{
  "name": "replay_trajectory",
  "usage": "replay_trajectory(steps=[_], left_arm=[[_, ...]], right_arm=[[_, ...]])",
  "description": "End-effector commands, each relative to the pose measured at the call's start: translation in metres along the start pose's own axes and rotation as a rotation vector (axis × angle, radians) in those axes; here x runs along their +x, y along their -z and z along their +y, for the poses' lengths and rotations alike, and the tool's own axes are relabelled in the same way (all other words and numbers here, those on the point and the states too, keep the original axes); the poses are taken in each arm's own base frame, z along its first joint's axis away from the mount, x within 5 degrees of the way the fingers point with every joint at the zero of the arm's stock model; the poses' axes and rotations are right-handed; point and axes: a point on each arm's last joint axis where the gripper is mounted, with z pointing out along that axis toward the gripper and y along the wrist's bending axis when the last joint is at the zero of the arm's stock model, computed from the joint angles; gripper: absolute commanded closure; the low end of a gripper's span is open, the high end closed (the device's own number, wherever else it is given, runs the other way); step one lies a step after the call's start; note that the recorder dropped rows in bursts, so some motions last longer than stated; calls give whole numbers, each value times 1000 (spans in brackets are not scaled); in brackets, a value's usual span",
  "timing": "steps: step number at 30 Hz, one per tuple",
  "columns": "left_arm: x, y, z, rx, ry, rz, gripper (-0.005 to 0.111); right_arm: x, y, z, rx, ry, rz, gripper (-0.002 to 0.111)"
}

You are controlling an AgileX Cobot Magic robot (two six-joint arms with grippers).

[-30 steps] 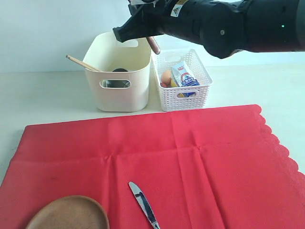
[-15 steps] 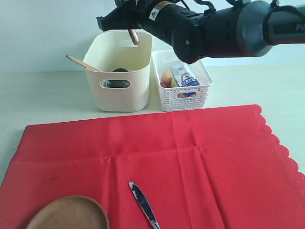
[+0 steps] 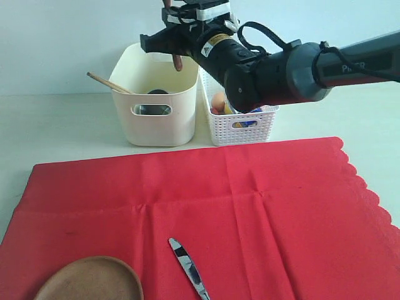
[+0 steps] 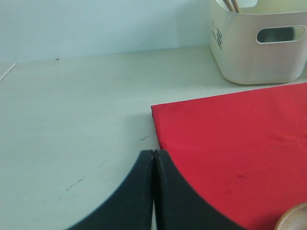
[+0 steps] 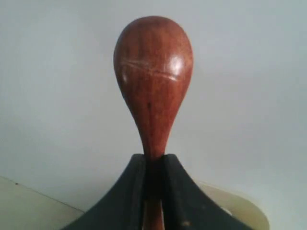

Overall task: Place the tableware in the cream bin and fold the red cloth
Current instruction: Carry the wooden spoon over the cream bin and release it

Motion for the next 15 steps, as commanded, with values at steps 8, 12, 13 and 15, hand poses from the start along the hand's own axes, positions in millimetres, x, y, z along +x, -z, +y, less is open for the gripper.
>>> replay_trajectory(steps=[8,12,13,15], left_arm=[[0,0,0,1,-5,-11,107],[0,0,0,1,-5,-11,107],[0,0,0,1,-5,-11,107],[0,0,0,1,-5,-11,107]], right_arm=[[34,-6,-11,1,-9,11,108],[47,-6,-12,2,-9,29,108],[48,-7,-12,2,-9,31,108],[57,-7,-12,4,-7,49,108]])
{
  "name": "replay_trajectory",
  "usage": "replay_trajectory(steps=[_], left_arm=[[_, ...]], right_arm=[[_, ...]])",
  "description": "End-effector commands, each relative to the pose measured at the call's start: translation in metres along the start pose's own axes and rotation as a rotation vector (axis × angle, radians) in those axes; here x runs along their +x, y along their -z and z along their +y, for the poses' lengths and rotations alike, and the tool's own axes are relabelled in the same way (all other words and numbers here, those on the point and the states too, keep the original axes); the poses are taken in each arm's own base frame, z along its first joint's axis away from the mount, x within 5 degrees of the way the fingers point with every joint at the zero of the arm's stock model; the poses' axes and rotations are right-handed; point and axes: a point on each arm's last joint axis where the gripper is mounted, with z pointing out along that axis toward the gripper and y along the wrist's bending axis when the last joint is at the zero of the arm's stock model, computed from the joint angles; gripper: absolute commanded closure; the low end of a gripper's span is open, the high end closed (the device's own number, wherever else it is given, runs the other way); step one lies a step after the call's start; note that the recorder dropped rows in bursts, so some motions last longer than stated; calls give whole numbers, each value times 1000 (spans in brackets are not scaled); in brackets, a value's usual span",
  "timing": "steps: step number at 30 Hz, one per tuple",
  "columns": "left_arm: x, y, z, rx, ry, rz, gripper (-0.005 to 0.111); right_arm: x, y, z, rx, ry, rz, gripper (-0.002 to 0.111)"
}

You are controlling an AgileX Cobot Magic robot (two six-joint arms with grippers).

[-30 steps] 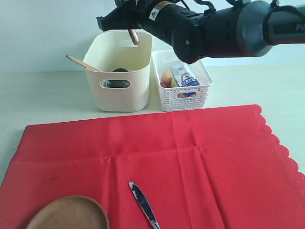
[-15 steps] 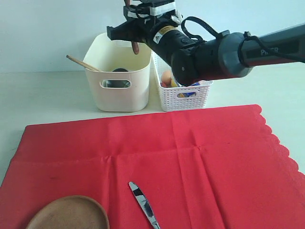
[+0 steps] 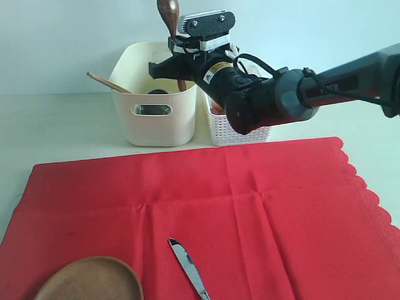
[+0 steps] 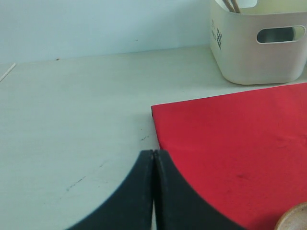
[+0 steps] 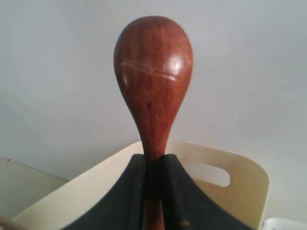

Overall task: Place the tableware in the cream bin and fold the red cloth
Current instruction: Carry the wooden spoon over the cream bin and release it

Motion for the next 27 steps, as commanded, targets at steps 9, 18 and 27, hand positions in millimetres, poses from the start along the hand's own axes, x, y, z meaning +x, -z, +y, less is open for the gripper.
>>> replay_trajectory(steps=[9,18,27], left_arm=[[0,0,0,1,-5,-11,107],[0,0,0,1,-5,-11,107],[0,0,0,1,-5,-11,107]], right_arm=[[17,-3,-2,-3,40,21,88],[4,-2,-2,2,110,14,53],[-26,7,1,-1,110,202,52]])
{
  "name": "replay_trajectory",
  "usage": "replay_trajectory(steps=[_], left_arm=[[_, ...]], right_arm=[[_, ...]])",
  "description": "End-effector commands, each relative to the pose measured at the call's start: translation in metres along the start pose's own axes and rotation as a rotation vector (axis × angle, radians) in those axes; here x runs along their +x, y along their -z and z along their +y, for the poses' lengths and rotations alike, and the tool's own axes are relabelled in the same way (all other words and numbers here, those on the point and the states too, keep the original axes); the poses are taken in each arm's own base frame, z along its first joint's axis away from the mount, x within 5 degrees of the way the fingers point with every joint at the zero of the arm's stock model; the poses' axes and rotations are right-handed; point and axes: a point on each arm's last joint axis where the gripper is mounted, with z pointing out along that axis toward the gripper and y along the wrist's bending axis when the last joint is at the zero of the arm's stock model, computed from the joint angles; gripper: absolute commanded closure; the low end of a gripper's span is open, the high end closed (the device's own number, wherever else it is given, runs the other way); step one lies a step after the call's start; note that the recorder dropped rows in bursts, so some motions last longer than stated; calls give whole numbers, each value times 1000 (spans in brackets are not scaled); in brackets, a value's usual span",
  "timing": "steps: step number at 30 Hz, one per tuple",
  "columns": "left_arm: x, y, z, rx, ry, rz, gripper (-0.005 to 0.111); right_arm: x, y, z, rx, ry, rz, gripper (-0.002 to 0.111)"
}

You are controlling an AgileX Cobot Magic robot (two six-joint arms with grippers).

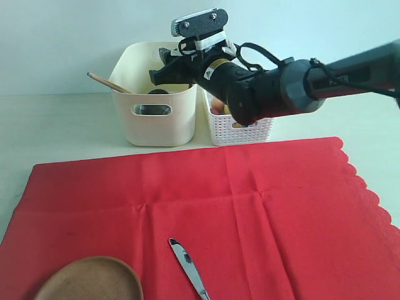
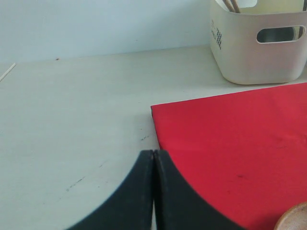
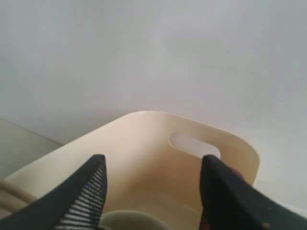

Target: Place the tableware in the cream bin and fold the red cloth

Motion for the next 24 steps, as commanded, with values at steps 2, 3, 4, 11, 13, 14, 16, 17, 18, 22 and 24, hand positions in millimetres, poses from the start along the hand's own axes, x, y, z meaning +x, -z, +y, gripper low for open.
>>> replay_trajectory(steps=[2,3,4,11,13,14,16,17,18,22,24], left_arm=[[0,0,0,1,-5,-11,107],[0,0,0,1,-5,-11,107],[0,0,0,1,-5,-11,107],[0,0,0,1,-5,-11,107],[0,0,0,1,-5,-11,107],[0,0,0,1,-5,-11,107],[0,0,0,1,-5,-11,107],[0,0,0,1,-5,-11,107],[0,0,0,1,-5,-11,107],[0,0,0,1,-5,-11,107],[0,0,0,1,-5,-11,107]], right_arm=[[-24,11,-2,-8,23,125,52],[-28,14,-2,-12,42,155,52],[-31,17,-2,-16,59,178,52],[-53,39,-2,-40,107,348,56],[-58,44,-2,-43,106,376,59],[-60,46,-2,-45,106,393,60],[-63,51,-2,-49,106,425,62],[-64,53,-2,-51,106,446,62],[-64,56,-2,-54,106,472,63],[-66,66,-2,-64,105,565,63],[-68,71,-2,-68,107,604,63]])
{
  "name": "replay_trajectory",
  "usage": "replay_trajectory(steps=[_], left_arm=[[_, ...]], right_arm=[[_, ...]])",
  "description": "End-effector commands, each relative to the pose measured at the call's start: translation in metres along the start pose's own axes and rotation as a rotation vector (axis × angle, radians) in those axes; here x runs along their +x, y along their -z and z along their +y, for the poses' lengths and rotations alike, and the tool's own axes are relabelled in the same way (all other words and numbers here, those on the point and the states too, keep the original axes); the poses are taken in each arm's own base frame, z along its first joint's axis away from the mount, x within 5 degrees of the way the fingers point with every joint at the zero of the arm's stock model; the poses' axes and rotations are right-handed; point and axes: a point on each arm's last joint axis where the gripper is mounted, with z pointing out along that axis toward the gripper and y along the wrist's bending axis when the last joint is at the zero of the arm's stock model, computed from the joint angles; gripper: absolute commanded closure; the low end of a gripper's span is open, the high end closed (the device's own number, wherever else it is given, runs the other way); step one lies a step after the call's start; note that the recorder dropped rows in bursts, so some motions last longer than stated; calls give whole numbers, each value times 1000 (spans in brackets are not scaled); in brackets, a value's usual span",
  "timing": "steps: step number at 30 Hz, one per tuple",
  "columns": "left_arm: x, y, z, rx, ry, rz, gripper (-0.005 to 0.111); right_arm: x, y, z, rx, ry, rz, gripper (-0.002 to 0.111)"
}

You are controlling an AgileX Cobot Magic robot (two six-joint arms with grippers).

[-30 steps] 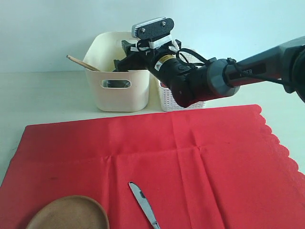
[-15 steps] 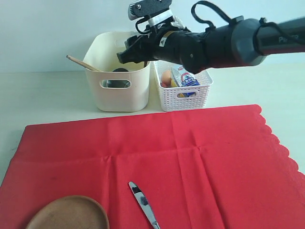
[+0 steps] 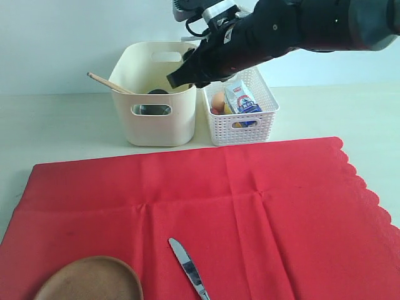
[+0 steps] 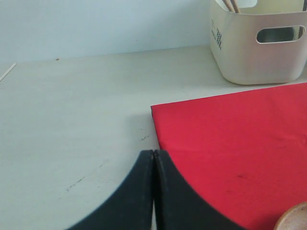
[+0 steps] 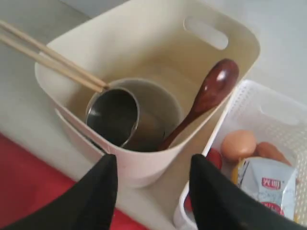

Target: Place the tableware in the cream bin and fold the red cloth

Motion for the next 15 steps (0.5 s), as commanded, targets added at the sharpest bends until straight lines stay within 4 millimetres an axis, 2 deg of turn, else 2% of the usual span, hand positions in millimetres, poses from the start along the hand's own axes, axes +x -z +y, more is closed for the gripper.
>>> replay_trajectory(steps=[1,5,11,15], left_arm=[[0,0,0,1,-5,-11,107],[0,0,0,1,-5,-11,107],[0,0,0,1,-5,-11,107],[0,0,0,1,-5,-11,107]], right_arm=[[-1,15,-1,-8,14,80,63],[3,24,0,-16,16,124,63],[22,43,3,-21,13,159,66],[41,67,5,-25,7,186,67]])
